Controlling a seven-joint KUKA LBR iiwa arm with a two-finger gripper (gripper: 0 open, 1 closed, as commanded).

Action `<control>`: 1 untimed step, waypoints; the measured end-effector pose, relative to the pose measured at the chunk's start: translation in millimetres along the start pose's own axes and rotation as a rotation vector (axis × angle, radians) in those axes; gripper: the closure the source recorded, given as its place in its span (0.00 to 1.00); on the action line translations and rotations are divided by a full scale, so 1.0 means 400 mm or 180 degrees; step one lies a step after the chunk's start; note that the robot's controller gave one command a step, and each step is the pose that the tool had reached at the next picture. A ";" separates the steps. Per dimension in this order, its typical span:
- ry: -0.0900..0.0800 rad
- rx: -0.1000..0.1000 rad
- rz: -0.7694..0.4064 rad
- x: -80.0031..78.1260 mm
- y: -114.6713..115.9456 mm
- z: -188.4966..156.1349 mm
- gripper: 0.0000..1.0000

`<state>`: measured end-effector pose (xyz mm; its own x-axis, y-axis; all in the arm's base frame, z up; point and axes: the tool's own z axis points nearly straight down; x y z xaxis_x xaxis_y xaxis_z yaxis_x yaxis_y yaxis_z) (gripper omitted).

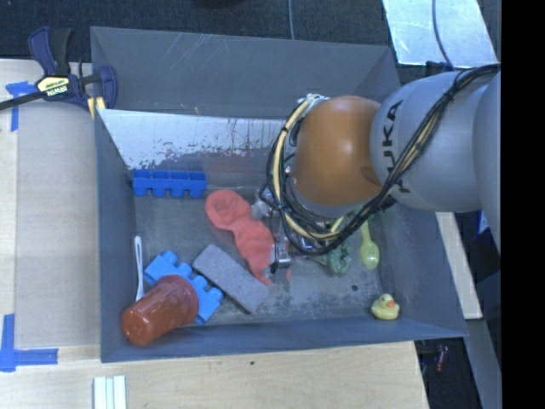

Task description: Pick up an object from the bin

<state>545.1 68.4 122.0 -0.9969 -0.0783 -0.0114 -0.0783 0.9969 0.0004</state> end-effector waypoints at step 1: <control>0.0008 0.0001 0.0548 0.032 0.034 0.067 0.00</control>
Offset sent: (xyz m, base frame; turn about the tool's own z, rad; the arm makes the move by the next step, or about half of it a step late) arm 0.0239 -0.0206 -0.0520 0.1556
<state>531.7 80.9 94.9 -0.9956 0.0937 -0.0087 0.0937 0.9956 0.0017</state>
